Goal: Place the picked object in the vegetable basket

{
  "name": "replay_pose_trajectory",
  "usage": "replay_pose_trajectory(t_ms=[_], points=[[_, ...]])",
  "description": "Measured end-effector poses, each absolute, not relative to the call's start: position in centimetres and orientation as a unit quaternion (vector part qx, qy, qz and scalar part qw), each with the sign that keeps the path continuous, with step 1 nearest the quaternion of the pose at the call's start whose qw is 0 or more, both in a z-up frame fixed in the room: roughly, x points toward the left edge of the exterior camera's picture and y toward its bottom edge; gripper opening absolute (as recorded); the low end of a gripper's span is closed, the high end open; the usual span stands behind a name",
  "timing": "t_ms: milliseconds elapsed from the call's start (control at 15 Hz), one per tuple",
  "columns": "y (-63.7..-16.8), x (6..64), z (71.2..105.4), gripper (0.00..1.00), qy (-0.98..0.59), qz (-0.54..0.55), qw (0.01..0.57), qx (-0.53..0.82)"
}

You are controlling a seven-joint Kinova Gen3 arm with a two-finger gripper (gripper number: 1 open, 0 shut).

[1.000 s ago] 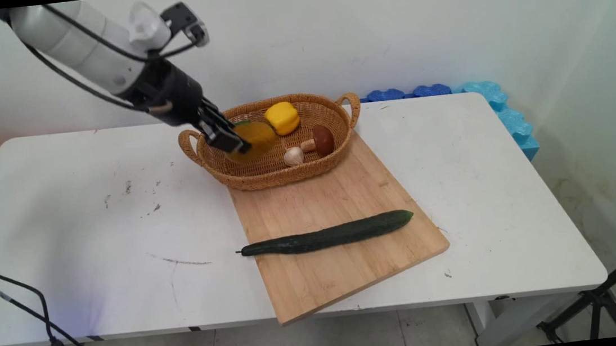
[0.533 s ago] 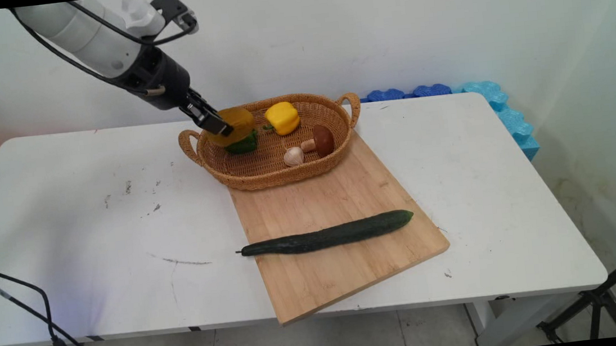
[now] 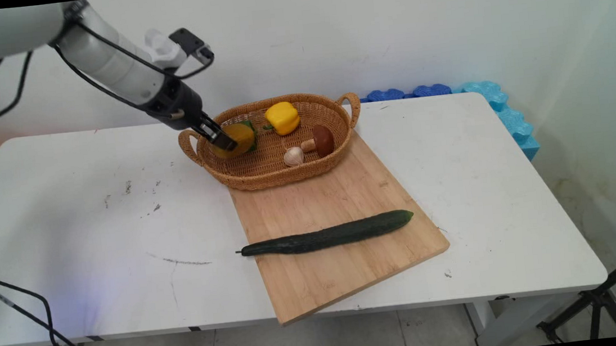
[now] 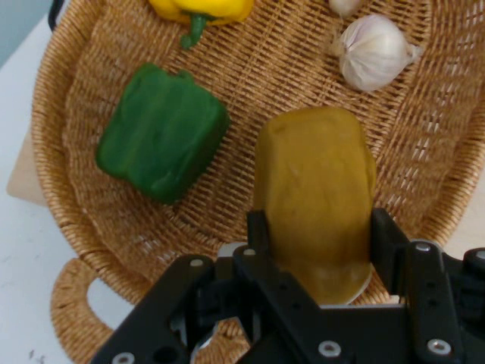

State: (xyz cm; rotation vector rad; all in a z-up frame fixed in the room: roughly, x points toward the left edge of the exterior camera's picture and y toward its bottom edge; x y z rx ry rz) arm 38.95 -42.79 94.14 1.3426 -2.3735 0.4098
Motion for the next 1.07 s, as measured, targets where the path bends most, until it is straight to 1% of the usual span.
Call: replay_pose_trajectory(t_ms=[400, 933, 1000, 1067], points=[[-44.0, 38.5, 90.6, 0.0, -0.838, 0.15, 0.192, 0.488], [-45.0, 37.7, 88.2, 0.0, -0.833, 0.154, 0.201, 0.491], [-45.1, 37.7, 88.0, 1.0, -0.833, 0.155, 0.203, 0.491], [-45.2, 37.6, 87.9, 1.0, -0.832, 0.156, 0.205, 0.491]])
